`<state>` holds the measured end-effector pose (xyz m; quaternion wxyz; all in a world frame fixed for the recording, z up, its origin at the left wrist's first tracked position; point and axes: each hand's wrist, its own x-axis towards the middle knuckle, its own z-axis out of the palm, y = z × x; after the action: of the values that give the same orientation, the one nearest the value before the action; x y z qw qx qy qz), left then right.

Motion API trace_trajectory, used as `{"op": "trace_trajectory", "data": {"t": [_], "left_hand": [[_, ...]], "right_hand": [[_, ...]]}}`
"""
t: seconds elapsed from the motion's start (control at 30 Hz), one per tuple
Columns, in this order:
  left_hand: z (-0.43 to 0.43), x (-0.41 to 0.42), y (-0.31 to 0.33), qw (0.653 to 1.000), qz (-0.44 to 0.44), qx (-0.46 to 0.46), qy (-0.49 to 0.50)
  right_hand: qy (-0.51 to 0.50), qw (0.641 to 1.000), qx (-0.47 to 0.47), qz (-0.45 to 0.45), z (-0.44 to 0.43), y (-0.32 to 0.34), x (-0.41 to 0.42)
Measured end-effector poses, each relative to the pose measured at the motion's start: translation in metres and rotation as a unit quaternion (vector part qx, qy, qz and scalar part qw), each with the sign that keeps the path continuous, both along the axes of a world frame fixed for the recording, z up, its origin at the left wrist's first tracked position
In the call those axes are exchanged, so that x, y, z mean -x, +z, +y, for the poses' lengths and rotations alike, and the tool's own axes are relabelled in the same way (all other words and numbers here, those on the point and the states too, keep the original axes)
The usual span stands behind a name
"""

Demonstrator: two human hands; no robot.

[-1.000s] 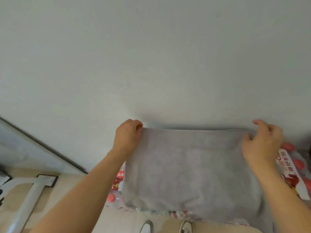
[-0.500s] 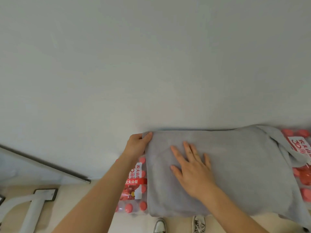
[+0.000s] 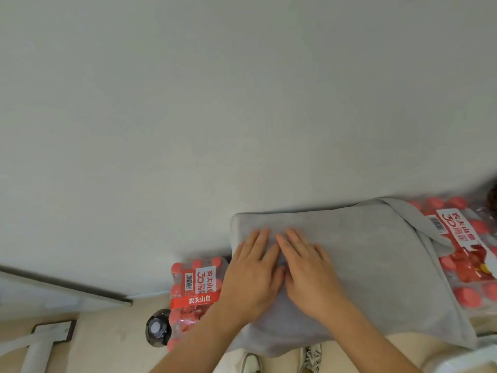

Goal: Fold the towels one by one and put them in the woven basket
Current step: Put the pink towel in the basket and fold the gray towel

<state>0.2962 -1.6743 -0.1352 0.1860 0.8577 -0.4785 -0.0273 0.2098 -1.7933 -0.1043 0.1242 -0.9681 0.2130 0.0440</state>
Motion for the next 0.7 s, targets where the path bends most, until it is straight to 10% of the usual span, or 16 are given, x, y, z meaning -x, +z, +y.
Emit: {"op": "trace_trajectory", "data": {"t": [0.33,0.7], "left_hand": [[0.015,0.007,-0.006,0.987,-0.088,-0.136,0.002],[-0.112,0.038,0.056,0.987,-0.107,-0.036,-0.111]], "right_hand": [[-0.05,0.997,0.032,0.052,-0.01,-0.02,0.066],[-0.329,0.921,-0.065,-0.199,-0.131,0.017,0.149]]}}
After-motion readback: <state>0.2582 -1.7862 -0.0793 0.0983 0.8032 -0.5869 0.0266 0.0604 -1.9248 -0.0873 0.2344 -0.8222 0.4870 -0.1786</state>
